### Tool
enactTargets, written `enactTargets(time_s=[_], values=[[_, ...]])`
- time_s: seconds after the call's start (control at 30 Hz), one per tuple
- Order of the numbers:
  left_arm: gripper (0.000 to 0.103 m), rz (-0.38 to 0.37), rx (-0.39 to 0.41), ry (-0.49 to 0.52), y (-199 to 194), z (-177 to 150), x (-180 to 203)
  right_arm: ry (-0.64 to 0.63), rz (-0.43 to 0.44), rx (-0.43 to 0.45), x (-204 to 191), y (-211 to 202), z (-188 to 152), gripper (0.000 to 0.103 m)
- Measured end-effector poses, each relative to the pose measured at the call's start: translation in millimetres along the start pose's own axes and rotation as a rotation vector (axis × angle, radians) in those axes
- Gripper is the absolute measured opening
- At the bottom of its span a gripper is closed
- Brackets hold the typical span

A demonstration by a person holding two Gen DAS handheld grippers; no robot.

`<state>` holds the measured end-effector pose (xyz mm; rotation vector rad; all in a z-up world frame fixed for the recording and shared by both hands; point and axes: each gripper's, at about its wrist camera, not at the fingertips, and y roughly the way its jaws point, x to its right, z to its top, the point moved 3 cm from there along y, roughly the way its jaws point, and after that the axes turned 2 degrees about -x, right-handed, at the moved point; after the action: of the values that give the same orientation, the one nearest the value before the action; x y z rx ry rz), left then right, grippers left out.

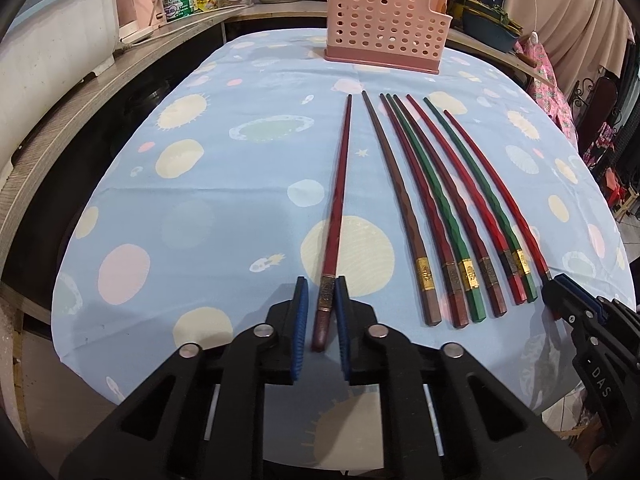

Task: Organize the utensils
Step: 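Lift both chopsticks and carry them toward the pink holder with both grippers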

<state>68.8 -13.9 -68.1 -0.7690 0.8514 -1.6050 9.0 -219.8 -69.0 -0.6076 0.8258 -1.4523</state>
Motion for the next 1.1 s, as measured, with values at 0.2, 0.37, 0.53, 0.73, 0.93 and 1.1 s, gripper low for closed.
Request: enactTargets(time_s=[0.2,0.37,0.53,0.73,0.93,1.1], values=[[0.008,-0.018,-0.011,-0.007,-0.2,0.7,-1.5,0.001,0.002,0.000,0.2,0.2,0.1,0.007],[0.007,-0.032,-0.024,-0.021,-1.0,2.3,-3.8,-0.002,0.002,0.005,1.7,-0.8,5.5,0.007],[0.007,-0.036,-0.014,-0.028,-8.6,7.0,-5.2,0.001,0.007,0.025,3.9,-6.5,12.2,0.007],[0.007,-0.061,0.010,-0.045,-24.1,19.8,-8.8,0.022,0.025,0.073,9.7,-21.7,27.9,0.007],[0.007,-0.080,0.062,-0.062,-44.8,40.5,-13.3,0.042,0.033,0.156,17.7,-44.0,58.4,0.007],[0.007,-0.092,0.118,-0.081,-63.4,64.7,-17.6,0.059,0.039,0.226,26.7,-59.4,86.6,0.007]])
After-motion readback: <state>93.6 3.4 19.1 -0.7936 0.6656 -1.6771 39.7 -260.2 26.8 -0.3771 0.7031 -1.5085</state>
